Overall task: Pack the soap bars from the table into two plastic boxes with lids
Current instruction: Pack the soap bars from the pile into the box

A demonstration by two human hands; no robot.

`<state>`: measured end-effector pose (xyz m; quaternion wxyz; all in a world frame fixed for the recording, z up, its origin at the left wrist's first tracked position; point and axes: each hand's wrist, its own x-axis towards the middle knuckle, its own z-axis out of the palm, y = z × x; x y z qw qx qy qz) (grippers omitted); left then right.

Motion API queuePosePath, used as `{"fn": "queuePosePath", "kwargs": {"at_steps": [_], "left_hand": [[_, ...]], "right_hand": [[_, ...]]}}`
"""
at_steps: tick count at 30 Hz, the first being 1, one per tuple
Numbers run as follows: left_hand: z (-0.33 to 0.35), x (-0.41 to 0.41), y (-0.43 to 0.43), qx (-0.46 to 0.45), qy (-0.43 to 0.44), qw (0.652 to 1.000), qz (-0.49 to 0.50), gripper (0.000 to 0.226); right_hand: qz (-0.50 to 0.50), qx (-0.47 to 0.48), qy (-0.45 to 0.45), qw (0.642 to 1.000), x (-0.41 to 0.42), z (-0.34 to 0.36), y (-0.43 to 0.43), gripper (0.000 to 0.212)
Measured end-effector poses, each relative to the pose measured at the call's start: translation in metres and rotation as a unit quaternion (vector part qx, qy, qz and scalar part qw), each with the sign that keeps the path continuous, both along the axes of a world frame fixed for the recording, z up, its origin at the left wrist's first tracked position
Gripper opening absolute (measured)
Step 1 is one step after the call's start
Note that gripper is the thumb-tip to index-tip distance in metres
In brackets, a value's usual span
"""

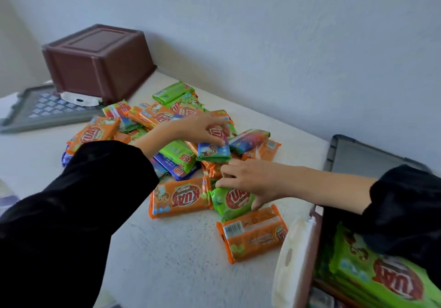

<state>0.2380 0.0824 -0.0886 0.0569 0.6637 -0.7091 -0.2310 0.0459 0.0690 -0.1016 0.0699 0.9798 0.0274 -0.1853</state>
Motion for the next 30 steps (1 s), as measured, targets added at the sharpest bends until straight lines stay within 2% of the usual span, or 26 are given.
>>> {"fn": "queuePosePath", "kwargs": {"at_steps": [4,6,7,10,12,14,18,21,25,30], "left_hand": [[-0.006,0.000,0.007,-0.014,-0.002,1.000,0.025,0.028],[-0.015,-0.002,0.013,-0.039,-0.003,0.998,0.050,0.035],[-0.018,-0.004,0.017,-0.057,-0.013,0.996,0.066,0.045],[-0.019,-0.011,0.024,-0.105,-0.136,0.974,0.146,0.086],[-0.018,-0.013,0.025,-0.102,-0.192,0.962,0.165,0.090],[-0.016,-0.015,0.024,-0.083,-0.168,0.971,0.151,0.086],[-0.011,-0.017,0.028,-0.073,-0.054,0.986,0.142,0.073],[-0.010,-0.018,0.025,-0.091,-0.043,0.981,0.165,0.065],[0.000,-0.018,0.016,-0.070,0.018,0.984,0.164,0.059],[0.051,-0.040,0.005,-0.117,0.104,0.982,0.101,0.056]], "right_hand": [[0.027,-0.048,0.022,0.998,0.004,-0.003,0.005,0.084],[0.013,-0.040,0.027,0.999,0.004,0.000,0.003,0.086],[0.001,-0.029,0.027,0.999,0.003,0.002,0.002,0.086],[-0.030,-0.001,0.028,0.999,-0.001,0.005,0.001,0.085],[-0.035,-0.002,0.033,0.999,-0.002,0.003,0.002,0.083],[-0.028,-0.014,0.041,0.999,-0.002,0.001,0.004,0.083],[-0.026,-0.016,0.049,0.998,0.002,0.002,0.005,0.087],[-0.051,0.010,0.040,0.998,-0.001,0.008,0.003,0.091],[-0.097,0.029,-0.033,0.994,-0.013,0.033,-0.002,0.093],[-0.165,0.017,-0.169,0.972,-0.067,0.098,0.000,0.092]]}}
